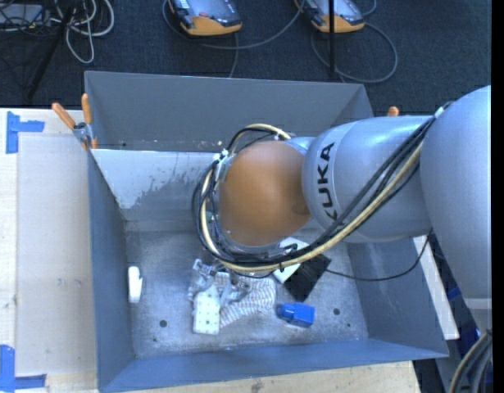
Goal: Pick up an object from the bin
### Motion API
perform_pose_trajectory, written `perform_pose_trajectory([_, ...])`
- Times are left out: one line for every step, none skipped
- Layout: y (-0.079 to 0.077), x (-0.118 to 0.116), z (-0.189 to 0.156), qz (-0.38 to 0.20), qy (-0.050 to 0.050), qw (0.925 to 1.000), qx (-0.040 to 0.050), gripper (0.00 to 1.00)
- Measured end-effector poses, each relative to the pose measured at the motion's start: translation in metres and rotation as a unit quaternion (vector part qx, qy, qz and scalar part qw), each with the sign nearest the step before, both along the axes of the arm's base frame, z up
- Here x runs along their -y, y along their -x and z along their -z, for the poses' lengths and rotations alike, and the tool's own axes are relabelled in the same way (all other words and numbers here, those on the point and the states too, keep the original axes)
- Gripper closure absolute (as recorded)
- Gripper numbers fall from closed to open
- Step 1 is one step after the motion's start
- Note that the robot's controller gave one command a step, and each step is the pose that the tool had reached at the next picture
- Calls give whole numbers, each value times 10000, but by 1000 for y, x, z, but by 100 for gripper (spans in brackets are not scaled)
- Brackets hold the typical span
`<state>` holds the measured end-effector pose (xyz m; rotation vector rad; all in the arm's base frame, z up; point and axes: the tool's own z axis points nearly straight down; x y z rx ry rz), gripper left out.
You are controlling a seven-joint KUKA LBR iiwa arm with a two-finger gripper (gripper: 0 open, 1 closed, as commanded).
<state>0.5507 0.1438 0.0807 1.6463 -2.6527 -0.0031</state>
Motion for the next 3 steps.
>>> perform_pose_trajectory([0, 0, 0, 2, -1, 10000, -1, 100])
perform_pose_trajectory([2, 0, -6, 1, -35, 10000, 36, 100])
perform_pose_trajectory([2, 0, -23, 6, -47, 10000, 70, 100])
